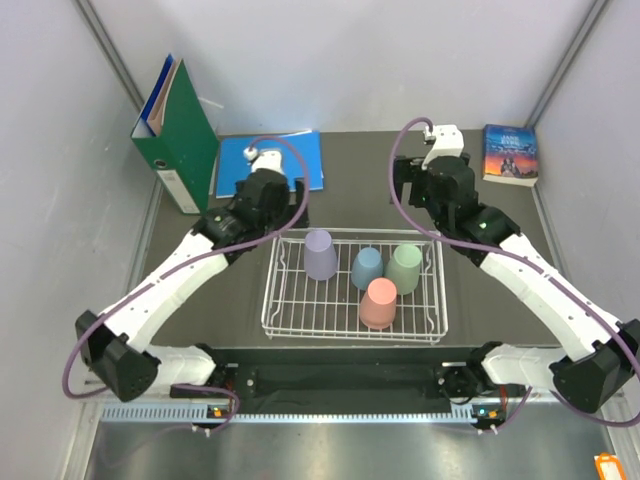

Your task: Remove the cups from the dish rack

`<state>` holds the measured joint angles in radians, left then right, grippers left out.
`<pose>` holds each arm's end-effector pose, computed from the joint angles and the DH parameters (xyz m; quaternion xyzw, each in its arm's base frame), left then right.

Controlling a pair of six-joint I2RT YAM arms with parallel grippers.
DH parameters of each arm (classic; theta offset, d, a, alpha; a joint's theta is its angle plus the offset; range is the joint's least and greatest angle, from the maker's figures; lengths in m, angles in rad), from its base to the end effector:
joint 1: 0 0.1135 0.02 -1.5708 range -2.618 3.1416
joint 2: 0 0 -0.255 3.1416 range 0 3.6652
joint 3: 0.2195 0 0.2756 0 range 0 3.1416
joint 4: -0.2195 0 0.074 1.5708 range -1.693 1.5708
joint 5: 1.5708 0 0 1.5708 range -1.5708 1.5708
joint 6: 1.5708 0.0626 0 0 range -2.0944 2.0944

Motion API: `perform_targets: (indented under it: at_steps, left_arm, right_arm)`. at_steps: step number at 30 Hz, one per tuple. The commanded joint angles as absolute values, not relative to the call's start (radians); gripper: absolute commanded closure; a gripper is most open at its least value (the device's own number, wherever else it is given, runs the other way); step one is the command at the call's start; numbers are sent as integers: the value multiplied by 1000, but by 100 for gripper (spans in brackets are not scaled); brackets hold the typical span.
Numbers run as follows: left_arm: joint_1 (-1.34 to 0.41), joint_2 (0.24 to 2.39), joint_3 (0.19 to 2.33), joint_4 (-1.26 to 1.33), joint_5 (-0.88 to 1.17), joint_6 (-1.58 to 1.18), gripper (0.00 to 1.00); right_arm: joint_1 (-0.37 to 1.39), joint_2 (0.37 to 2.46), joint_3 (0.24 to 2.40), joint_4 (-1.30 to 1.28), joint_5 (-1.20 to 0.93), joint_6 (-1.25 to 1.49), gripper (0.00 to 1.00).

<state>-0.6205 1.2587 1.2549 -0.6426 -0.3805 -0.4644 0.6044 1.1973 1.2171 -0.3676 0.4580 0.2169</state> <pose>0.2709 -0.1650 0.3356 -0.0155 0.8828 -0.0811 0.4624 0.2766 0.1574 0.3719 -0.0256 0.8076 0.0528 0.5868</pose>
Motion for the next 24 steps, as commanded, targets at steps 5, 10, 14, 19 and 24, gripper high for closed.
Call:
perform_targets:
  at_steps: [5,10,14,19,24]
  left_arm:
    - [-726,1419,1377,-600,-376,-436,1]
    - [-738,1462,1381,-603,-360,-436,1]
    - [-744,1466,1359,-611,-362,-454,1]
    - [-752,1462,1336,-617,-341,-483,1]
    - [-772,1460,1322,-624,-338,-498,1]
  right_arm:
    - [603,1155,1200,-364,436,218,0]
    - [604,1172,1207,-370,425,218,0]
    - [603,1175,1207,-368,422,221,0]
    - [604,1180,1197,-365,422,225,0]
    - [604,1175,1181,-356,422,230,0]
